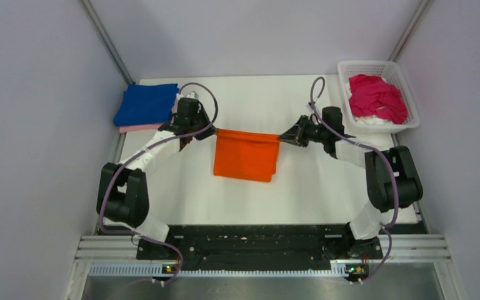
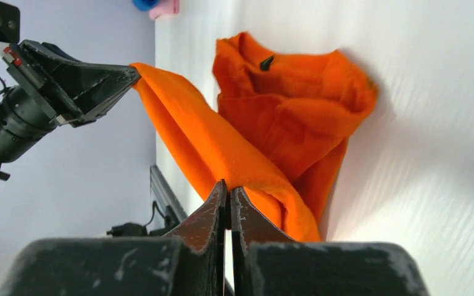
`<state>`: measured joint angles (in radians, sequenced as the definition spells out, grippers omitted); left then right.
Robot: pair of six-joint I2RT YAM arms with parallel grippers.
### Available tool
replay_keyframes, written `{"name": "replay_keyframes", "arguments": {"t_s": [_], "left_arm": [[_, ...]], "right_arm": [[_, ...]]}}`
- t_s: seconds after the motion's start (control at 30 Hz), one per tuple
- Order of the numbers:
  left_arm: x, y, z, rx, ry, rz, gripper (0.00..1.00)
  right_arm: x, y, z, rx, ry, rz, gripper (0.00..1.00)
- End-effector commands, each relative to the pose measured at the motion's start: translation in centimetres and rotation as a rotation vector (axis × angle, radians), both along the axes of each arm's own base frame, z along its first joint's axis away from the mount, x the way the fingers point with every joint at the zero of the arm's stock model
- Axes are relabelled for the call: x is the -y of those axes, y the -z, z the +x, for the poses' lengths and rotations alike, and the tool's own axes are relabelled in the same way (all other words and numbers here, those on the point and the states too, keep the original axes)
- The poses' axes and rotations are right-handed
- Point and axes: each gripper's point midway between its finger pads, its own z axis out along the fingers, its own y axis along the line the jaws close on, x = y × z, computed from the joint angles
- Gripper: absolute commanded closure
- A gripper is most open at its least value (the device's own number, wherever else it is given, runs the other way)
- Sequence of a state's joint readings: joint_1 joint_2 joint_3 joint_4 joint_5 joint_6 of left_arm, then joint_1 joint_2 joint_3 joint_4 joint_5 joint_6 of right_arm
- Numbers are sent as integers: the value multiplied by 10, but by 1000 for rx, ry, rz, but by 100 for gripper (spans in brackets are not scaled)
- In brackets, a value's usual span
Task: Fold and stack the t-shirts
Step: Fold the long partially folded tshirt into a neat square
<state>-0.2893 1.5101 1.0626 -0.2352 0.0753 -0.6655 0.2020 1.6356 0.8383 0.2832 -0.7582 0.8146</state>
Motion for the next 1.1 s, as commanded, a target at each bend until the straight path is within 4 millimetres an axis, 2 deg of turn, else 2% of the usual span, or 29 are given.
{"name": "replay_keyframes", "arguments": {"t_s": [0.0,0.2,0.23,0.27,0.37,0.4,0.43,0.47,0.57,0.63,0.77,0.87,0.9,0.97,1.07], "left_arm": [[-8,-9,48,69,-8,30,100],[-3,23,73,-34,-1,63,100],[-2,28,78,-44,-1,60,100],[0,31,81,-55,5,52,96],[5,28,91,-65,13,31,54],[7,23,93,-59,16,24,39],[8,17,94,-52,18,18,10],[9,11,94,-42,22,11,2],[19,-2,81,-37,63,-43,1],[28,-11,67,-17,107,-86,1],[41,-20,43,-2,174,-125,1],[52,-17,31,-4,221,-150,1],[54,-13,30,-13,229,-155,1],[59,-4,32,-32,242,-162,1],[65,8,43,-62,246,-168,1]], "right_arm": [[10,4,39,56,39,-26,100],[13,34,65,13,61,-47,100],[14,37,69,9,65,-51,95],[14,38,74,7,69,-53,84],[16,35,86,17,77,-80,62],[18,32,88,27,80,-96,50],[19,28,91,33,87,-112,21],[21,23,91,39,96,-127,4],[19,9,79,72,109,-163,1],[10,-1,59,94,89,-188,1],[-25,-13,8,122,-34,-182,1],[-57,-28,-30,177,-145,-86,1],[-65,-33,-38,195,-170,-55,1],[-73,-39,-39,195,-182,-21,1],[-77,-39,-28,224,-173,-20,1]]}}
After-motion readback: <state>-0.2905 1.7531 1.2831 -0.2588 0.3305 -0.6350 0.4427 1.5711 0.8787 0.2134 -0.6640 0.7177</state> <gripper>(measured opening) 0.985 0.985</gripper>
